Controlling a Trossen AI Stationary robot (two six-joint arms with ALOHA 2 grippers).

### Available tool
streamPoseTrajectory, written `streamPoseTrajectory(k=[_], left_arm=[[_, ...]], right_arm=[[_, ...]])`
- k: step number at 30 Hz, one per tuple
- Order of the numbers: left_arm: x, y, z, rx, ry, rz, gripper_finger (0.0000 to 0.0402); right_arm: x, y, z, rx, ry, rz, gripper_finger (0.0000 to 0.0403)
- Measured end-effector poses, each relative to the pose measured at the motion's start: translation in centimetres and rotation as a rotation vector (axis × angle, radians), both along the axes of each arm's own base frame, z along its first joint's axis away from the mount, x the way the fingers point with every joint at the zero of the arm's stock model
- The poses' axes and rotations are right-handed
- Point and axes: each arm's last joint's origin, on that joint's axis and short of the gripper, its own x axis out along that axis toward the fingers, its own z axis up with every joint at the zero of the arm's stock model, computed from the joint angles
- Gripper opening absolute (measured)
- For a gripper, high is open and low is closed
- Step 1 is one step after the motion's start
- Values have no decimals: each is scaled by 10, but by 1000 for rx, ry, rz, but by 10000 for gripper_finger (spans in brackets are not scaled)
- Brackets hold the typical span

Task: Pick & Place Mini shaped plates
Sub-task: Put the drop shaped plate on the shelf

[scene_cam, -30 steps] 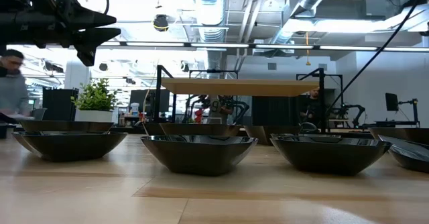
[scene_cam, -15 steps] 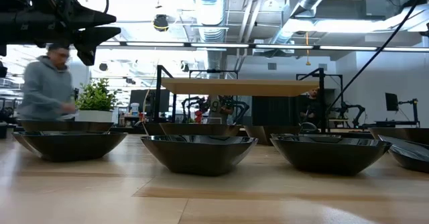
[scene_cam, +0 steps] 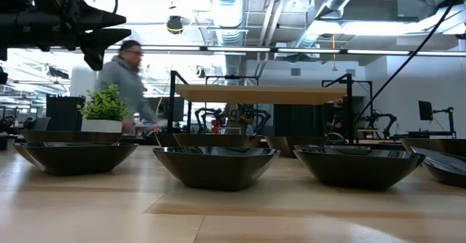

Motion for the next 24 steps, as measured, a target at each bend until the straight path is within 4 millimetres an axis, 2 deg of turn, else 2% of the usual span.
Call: streamPoseTrajectory(k=[10,14,19,24], left_arm=[[0,0,0,0,-3,0,132],[0,0,0,0,-6,0,132],[0,0,1,2,-14,0,132],[0,0,2,2,-18,0,132]], right_arm=[[2,1,6,12,-50,30,3],[3,2,14,29,-67,39,2],[7,1,40,81,-141,33,2],[14,-13,78,8,-368,39,1]])
